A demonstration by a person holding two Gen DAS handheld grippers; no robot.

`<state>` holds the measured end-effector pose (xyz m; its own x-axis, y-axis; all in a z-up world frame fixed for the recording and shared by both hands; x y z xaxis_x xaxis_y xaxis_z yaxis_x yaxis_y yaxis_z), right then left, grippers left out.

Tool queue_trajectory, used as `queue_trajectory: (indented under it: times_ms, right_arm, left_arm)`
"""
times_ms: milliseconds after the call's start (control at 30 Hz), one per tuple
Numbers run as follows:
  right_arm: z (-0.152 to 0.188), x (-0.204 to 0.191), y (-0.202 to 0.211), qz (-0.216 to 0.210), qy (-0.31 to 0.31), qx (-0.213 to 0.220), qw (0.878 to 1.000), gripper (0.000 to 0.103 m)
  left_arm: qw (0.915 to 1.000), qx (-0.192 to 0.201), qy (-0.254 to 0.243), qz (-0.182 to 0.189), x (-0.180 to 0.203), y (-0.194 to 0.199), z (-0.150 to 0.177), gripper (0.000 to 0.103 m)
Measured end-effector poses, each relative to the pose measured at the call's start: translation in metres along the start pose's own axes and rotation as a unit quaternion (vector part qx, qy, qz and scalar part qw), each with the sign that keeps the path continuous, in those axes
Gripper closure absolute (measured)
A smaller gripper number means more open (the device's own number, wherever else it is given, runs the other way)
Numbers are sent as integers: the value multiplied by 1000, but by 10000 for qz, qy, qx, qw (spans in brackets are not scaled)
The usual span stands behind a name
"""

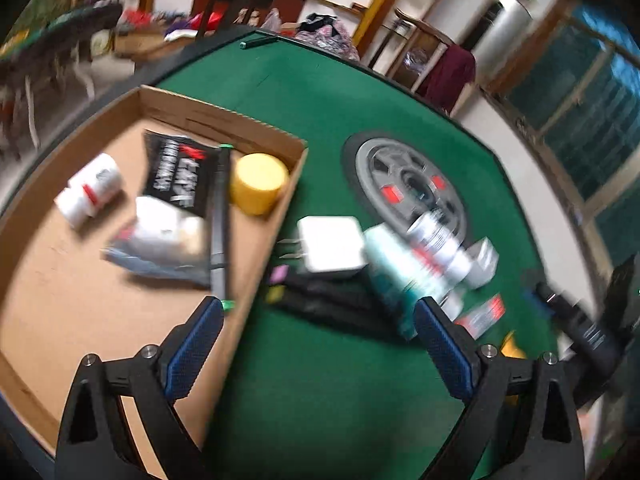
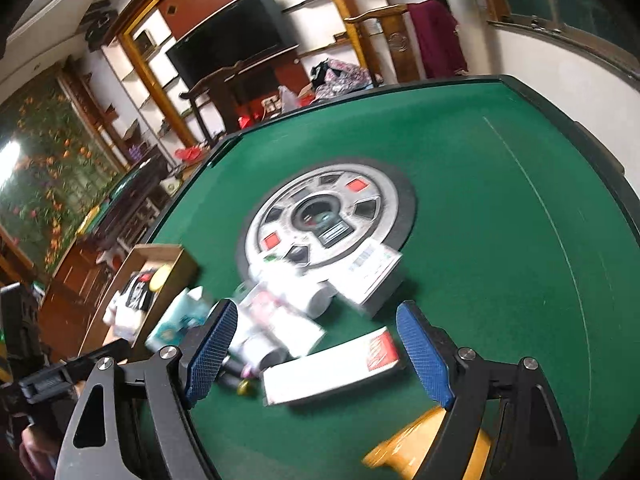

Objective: Organize objects
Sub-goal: 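Grasp the teal tissue pack upright with the left tool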

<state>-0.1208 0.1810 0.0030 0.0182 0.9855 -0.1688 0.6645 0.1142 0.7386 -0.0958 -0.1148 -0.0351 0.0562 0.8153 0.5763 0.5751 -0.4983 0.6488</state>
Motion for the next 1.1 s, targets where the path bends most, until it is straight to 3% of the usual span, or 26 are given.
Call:
queue_trajectory:
  times_ms: [167, 333, 467, 567, 733, 833, 900, 1000, 1100]
  right_arm:
    - [-11, 14, -17, -52, -102, 133, 9998, 17]
    - [-14, 37, -22, -132, -424, 125, 9989, 16]
    - [-14, 42, -24, -220, -643, 79, 9977, 15]
    - [-14, 40, -24, -229, -654, 69, 9976, 15]
    - [-11, 43, -29, -163, -706, -27, 9974, 15]
    - [-9, 47, -34, -96, -761, -100, 9970, 15]
    - [-7, 48, -36, 19, -749, -114, 9971, 14]
    - [-5, 49, -38, 120, -730, -103, 9972, 14]
    - [-7, 47, -32, 153, -646, 44, 9978, 14]
  left_arm:
    - [9992, 21, -112, -376, 30, -30, -12, 7]
    - [9981, -213, 122, -570, 34, -58, -12, 8]
    - [9953, -204, -32, -943, 36, -69, -7, 8]
    - [9941, -252, -67, -1057, 34, -74, -5, 26]
    - [9926, -179, -219, -1177, 34, -75, -4, 36]
    - [9931, -209, -336, -1102, 33, -76, -7, 56]
    - [9941, -209, -431, -976, 35, -76, -8, 81]
    - [9953, -243, -608, -709, 36, -68, -8, 90]
    - [9953, -159, -784, -543, 39, -53, -8, 92]
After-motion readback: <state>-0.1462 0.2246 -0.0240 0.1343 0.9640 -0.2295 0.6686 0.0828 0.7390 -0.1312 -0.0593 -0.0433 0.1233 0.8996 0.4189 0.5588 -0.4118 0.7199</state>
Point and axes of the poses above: each gripper's, at about its wrist camera, not at the fingertips, and y roughly against the way its jaws point, x to its right, z to its underside, the point moved 1 cm from there along -y, roughly the way its jaws point, and after that the axes turned 15 degrees about z, right-handed, at the moved point
